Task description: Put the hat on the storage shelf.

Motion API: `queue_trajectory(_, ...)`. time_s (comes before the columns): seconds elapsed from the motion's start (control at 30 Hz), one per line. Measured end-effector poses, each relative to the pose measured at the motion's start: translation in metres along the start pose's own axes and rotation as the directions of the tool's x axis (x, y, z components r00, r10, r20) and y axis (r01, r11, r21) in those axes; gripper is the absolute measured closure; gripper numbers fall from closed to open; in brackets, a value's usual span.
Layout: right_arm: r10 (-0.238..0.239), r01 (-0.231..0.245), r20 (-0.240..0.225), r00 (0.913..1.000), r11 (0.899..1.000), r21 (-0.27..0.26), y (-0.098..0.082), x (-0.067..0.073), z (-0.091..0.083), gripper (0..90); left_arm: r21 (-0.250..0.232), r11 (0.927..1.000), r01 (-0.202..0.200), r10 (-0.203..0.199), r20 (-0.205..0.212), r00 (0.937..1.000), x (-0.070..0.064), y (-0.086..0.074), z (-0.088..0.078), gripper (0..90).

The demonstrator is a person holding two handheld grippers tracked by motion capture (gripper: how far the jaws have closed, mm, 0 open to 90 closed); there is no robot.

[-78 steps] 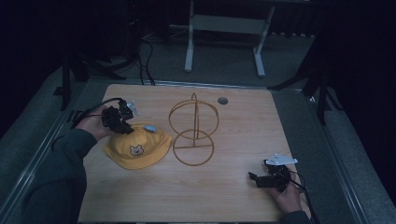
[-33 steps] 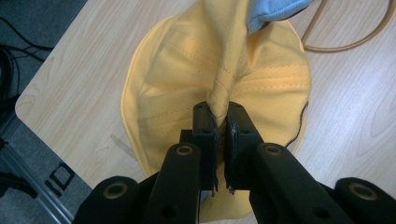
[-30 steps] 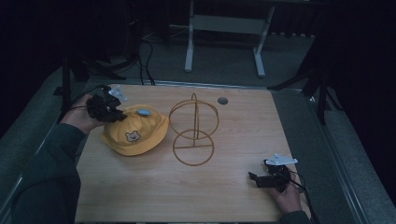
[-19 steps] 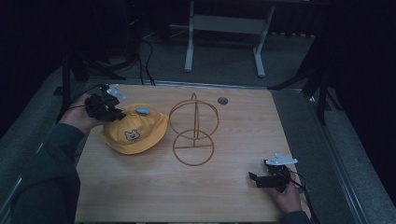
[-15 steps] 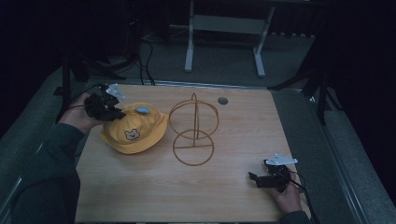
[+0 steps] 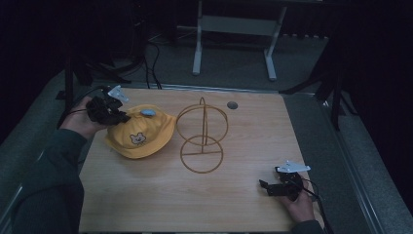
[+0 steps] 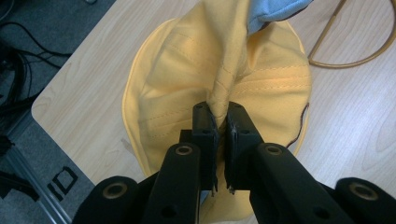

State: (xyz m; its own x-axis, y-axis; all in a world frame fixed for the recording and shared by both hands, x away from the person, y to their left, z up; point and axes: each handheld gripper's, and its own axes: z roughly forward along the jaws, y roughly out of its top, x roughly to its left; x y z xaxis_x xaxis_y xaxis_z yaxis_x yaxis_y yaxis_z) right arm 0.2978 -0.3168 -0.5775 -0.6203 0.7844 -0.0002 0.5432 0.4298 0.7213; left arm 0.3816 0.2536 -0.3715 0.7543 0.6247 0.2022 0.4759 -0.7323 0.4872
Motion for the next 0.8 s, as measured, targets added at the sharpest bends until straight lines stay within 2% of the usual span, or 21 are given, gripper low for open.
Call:
queue_trajectory(0.37,0.000,0.000,0.000,1.0000,1.000,0.000,0.0000,0.0000,0.0000,11.2,-0.017,0.9998,0.008,-0.008,-0.005,1.0000,0.0009,-0.0026,-0.0044,84.2)
queue_trajectory(0.8,-0.002,0.002,0.000,1.0000,1.000,-0.001,0.0000,-0.0001,0.0000,11.2,-0.070,0.9970,0.035,-0.034,0.011,0.9994,0.0026,-0.0062,-0.0096,84.2)
